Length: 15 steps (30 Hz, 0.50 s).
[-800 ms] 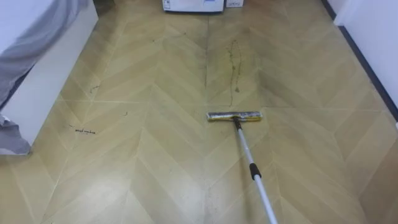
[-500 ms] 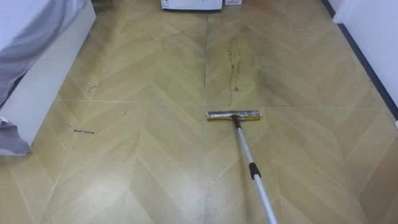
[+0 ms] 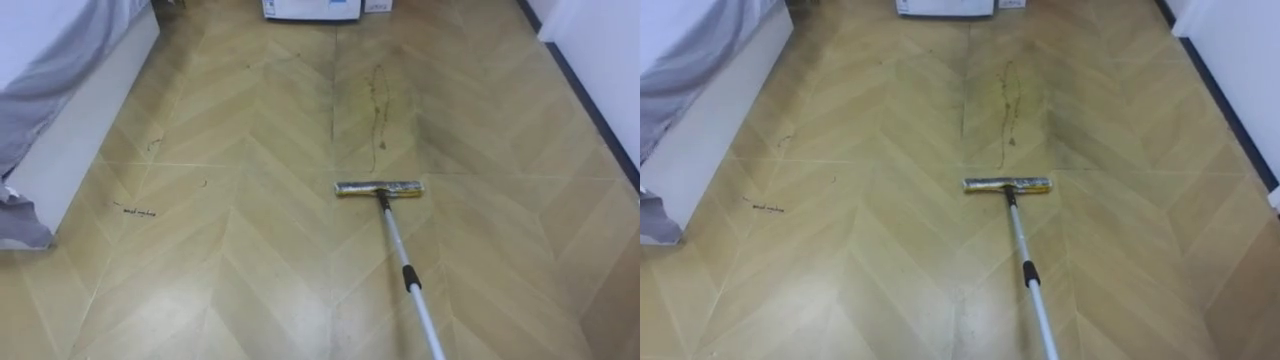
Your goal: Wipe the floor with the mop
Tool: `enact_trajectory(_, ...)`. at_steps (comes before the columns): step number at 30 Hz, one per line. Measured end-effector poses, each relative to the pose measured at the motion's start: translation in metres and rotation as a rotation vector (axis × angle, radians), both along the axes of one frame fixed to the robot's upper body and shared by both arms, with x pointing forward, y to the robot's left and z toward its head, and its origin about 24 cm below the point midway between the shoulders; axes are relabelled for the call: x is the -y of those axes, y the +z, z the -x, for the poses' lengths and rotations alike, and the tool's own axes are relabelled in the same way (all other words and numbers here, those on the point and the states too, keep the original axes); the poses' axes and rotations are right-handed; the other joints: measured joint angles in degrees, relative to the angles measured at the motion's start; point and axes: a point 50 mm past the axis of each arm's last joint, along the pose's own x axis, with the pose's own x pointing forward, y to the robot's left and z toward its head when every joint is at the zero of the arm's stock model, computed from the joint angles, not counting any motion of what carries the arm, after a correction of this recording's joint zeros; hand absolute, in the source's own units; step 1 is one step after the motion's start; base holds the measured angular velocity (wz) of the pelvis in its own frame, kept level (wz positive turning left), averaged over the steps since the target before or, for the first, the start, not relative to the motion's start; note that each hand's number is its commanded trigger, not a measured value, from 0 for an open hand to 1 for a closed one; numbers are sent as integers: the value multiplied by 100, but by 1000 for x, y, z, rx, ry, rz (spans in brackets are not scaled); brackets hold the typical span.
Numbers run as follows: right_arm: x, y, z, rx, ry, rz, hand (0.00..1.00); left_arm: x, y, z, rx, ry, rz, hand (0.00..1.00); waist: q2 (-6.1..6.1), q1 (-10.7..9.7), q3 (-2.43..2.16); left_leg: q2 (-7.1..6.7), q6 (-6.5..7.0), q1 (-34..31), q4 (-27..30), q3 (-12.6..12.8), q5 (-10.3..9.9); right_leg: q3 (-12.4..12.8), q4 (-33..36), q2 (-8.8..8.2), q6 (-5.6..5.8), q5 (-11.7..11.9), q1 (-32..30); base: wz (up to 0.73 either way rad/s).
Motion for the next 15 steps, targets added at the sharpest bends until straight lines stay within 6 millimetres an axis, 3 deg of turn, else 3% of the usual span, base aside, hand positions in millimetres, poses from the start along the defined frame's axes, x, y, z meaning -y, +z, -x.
enact_trajectory(1, 0, 0, 0, 1, -1, 2, 100, 0, 0, 0, 0, 0, 1, 0, 20, -2, -24, 0, 0, -44, 3, 0, 0, 0, 4, 1, 3, 3, -46, 3)
enact_trajectory(7, 2, 0, -14, 34, 5, 48, 100, 3, 0, -19, 36, -28, 7, 0, 52, -6, -40, -18, 2, -585, 190, -6, 1, -8, 282, -38, 5, 20, -571, -1)
enact_trajectory(13, 4, 1, -33, 77, 9, 107, 100, 8, 0, -42, 81, -58, 8, 0, 121, 0, 40, -37, 18, -1124, 303, -5, 13, -88, 530, -93, -9, 28, -1167, 0)
enact_trajectory(15, 5, 1, -34, 81, 8, 117, 100, 8, -1, -41, 75, -43, 13, 0, 122, -8, 43, -47, 19, -1271, 365, -7, 13, -92, 539, -103, -16, 32, -1286, 4)
